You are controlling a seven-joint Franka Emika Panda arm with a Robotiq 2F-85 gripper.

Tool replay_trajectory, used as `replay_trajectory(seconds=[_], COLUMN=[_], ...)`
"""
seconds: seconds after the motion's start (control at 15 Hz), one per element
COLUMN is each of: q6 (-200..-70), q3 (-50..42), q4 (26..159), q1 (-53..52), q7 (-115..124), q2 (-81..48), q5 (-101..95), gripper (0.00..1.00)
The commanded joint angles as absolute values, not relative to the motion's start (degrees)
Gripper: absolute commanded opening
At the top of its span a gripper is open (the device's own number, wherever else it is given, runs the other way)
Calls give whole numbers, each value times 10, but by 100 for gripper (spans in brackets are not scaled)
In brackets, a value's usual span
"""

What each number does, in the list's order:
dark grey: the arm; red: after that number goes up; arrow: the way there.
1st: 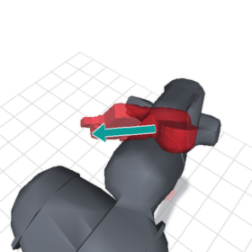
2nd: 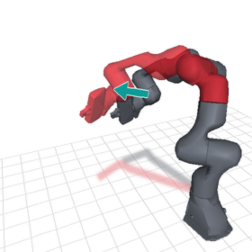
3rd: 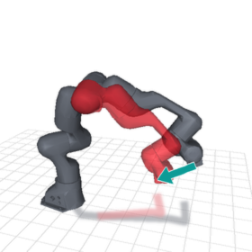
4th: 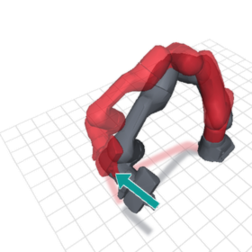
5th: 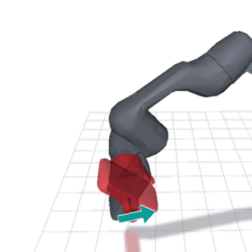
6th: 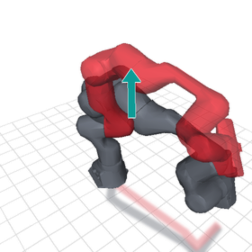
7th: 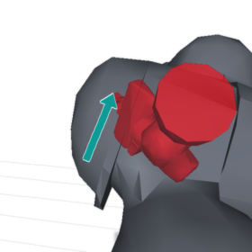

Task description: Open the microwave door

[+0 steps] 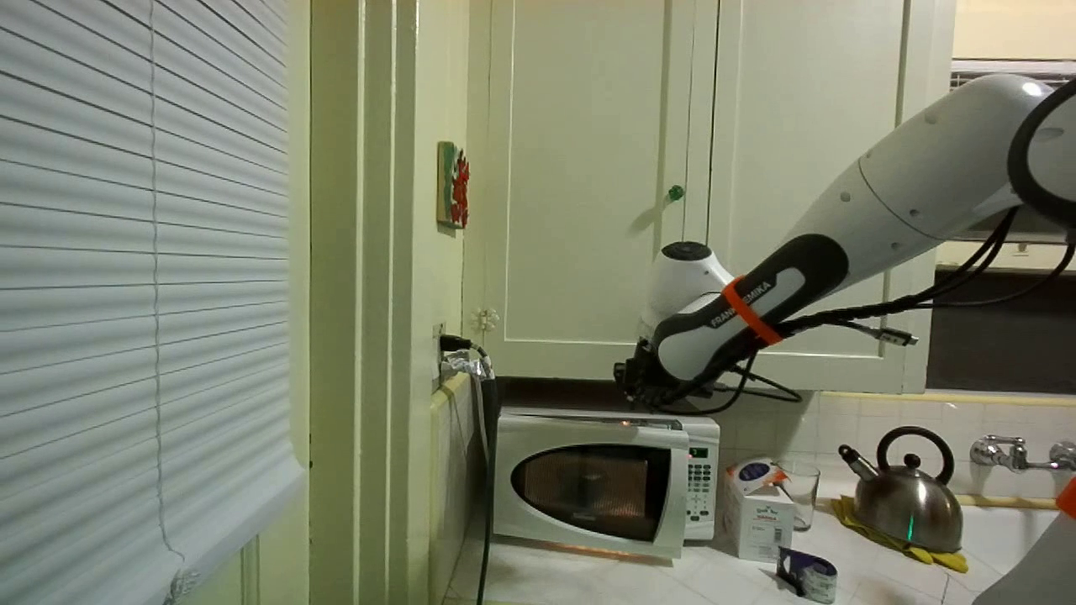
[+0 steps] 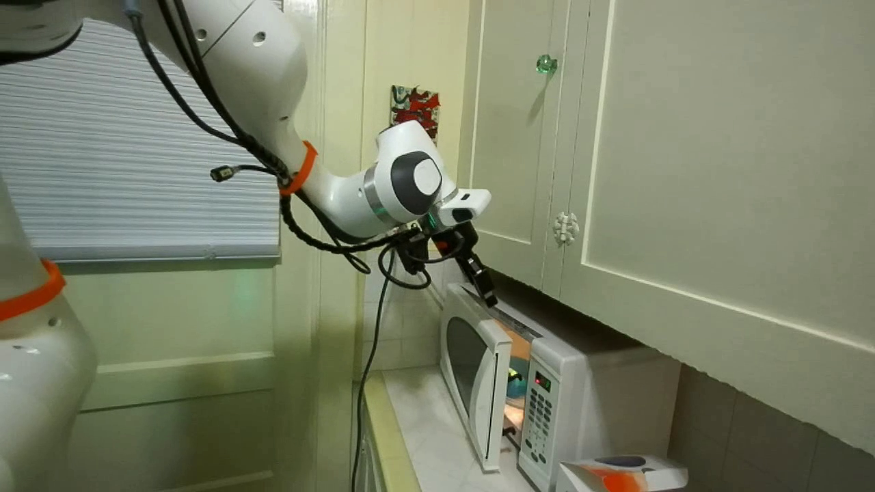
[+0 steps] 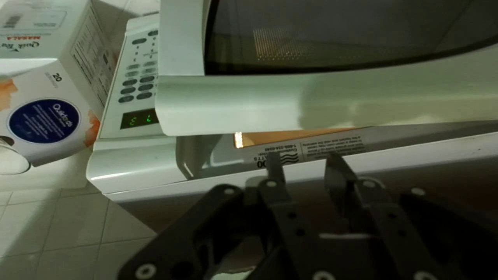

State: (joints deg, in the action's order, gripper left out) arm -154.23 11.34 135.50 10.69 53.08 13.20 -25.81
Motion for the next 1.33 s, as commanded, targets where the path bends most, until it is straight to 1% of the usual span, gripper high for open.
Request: replay_trajectory(seconds=[0.0, 0.07, 0.27, 0.93, 1.27], q6=[-1575, -1577, -1560, -1563, -1559], q3=[143, 149, 159, 171, 168], q4=[1354, 1353, 1351, 1346, 1346], q1=[145, 155, 165, 190, 185], q7=[625, 653, 695, 807, 809], q2=[118, 117, 111, 82, 72], q5=[-367, -399, -449, -587, -581], gripper=[4, 0, 0, 0, 0])
